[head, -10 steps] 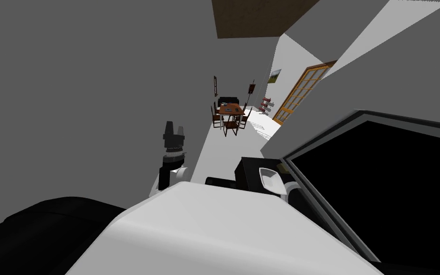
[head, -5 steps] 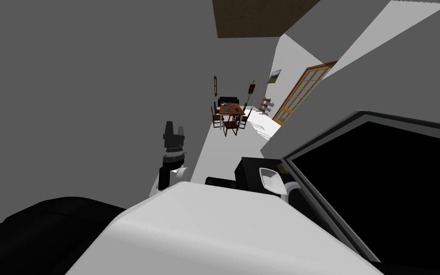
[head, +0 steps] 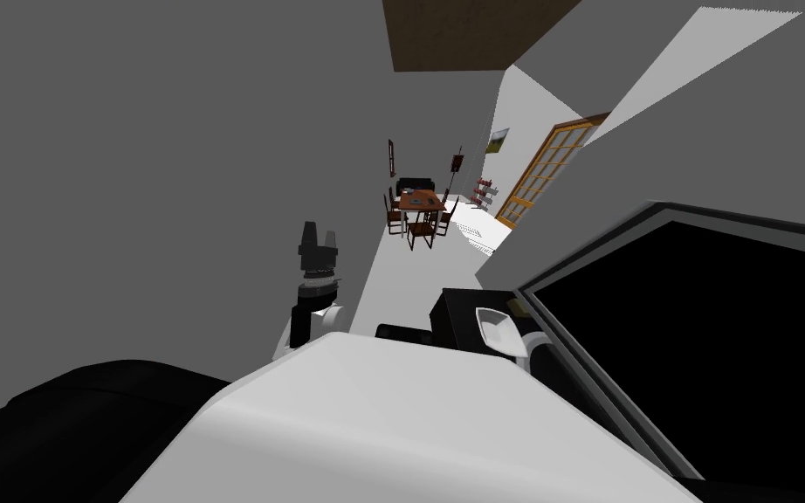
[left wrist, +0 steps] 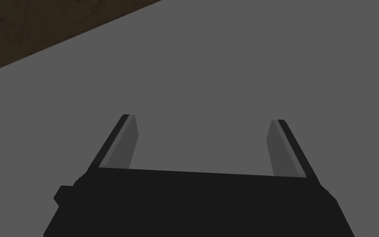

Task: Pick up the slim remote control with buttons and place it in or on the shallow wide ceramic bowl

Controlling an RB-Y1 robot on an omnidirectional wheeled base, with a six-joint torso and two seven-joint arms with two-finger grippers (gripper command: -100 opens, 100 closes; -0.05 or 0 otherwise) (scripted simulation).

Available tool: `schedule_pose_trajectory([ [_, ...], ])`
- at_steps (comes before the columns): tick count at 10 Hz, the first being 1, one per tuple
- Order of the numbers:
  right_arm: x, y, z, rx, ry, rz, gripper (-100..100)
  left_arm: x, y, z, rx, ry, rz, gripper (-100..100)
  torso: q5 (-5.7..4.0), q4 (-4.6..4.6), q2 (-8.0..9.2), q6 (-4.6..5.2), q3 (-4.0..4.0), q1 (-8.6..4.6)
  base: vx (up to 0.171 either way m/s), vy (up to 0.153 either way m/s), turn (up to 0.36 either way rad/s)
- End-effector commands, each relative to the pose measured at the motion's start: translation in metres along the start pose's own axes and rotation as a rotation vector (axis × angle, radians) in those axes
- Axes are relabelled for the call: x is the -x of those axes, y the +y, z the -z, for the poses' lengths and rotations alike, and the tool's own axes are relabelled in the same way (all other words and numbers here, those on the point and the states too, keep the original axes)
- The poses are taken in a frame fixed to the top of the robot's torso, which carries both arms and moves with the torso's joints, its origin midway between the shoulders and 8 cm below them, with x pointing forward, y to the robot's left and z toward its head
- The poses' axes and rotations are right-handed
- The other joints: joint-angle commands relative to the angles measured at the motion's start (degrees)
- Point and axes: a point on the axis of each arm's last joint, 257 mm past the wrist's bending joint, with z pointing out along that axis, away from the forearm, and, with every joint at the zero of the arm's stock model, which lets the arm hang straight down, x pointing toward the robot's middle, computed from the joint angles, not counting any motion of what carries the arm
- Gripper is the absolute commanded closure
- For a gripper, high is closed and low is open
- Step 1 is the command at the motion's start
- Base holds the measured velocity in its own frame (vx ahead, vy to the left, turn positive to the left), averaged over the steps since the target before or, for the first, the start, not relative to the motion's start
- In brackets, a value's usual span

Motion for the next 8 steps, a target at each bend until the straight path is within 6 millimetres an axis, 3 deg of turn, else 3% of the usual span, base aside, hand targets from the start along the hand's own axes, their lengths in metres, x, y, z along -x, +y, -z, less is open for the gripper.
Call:
schedule_pose_trajectory([
  [1, 0.000, 0.000, 0.000, 0.000, 0.000, 0.000, 0, 0.000, 0.000, 0.000, 0.000, 0.000, 0.000, 0, 0.00, 0.00, 0.00, 0.00, 0.00, 0.00, 0.004, 0.005, 0.001],
  [2, -0.017, -0.019, 0.011, -0.025, 0.031, 0.024, 100, 0.000, 0.000, 0.000, 0.000, 0.000, 0.000, 0, -0.01, 0.01, 0.07, 0.00, 0.04, -0.08, 0.017, 0.059, 0.032],
  [4, -0.041, -0.048, 0.029, -0.062, 0.078, 0.058, 100, 0.000, 0.000, 0.000, 0.000, 0.000, 0.000, 0, 0.12, -0.04, 0.09, 0.06, 0.02, 0.33, 0.017, 0.147, 0.008],
  [6, -0.041, -0.048, 0.029, -0.062, 0.078, 0.058, 100, 0.000, 0.000, 0.000, 0.000, 0.000, 0.000, 0, 0.17, -0.04, 0.06, 0.01, 0.01, 0.45, 0.008, 0.075, -0.013],
  [7, -0.058, -0.075, 0.048, -0.092, 0.114, 0.089, 100, 0.000, 0.000, 0.000, 0.000, 0.000, 0.000, 0, 0.12, -0.02, 0.05, -0.03, 0.01, 0.18, 0.029, 0.080, 0.041],
  [8, -0.063, -0.086, 0.056, -0.105, 0.128, 0.102, 100, 0.000, 0.000, 0.000, 0.000, 0.000, 0.000, 0, 0.19, -0.07, -0.01, -0.04, -0.04, 0.23, 0.052, 0.116, 0.027],
])
